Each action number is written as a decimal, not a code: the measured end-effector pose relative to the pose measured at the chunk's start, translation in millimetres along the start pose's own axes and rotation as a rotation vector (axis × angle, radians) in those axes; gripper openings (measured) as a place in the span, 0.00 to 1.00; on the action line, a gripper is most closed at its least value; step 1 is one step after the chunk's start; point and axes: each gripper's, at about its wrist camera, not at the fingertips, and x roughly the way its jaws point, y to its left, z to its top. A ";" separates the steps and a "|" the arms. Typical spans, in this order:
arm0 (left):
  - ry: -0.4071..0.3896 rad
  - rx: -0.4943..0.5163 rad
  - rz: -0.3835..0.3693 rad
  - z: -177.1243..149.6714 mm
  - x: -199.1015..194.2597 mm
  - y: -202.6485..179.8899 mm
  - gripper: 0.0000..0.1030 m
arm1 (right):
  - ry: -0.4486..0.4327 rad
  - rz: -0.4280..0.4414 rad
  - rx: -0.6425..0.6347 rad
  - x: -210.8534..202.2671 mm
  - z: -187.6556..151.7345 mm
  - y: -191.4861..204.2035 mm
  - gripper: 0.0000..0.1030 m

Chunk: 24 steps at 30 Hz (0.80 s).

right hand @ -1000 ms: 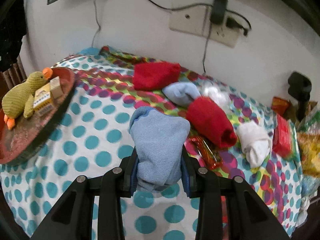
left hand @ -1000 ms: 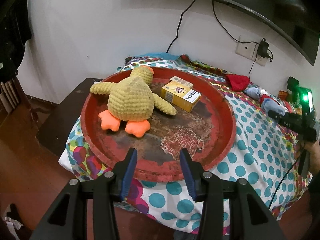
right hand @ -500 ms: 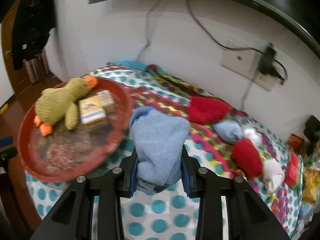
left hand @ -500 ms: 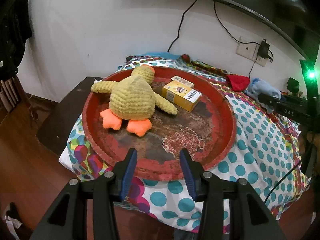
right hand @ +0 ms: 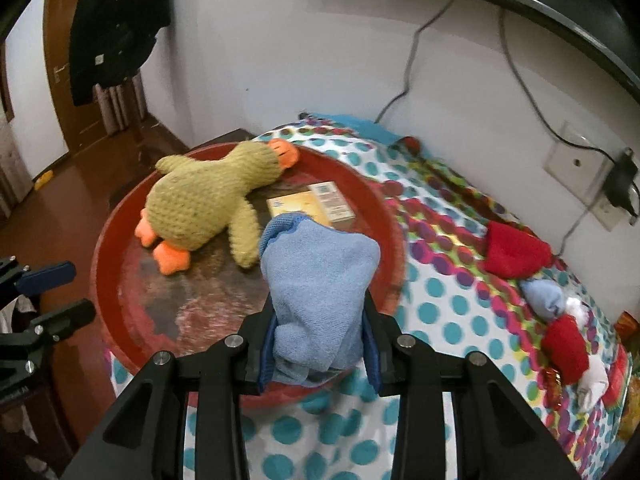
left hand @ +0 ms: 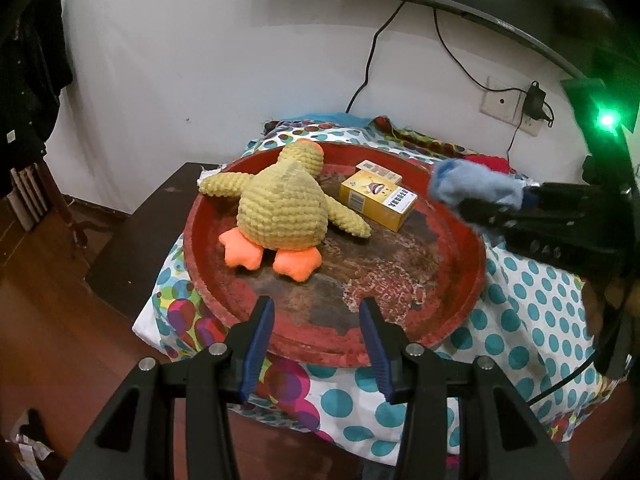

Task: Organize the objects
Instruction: 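Grasp the light blue sock with the right tool and carry it toward the tray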

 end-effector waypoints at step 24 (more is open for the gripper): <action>-0.052 -0.114 0.025 6.9 -9.6 37.5 0.44 | 0.093 0.079 0.115 77.9 18.9 28.8 0.33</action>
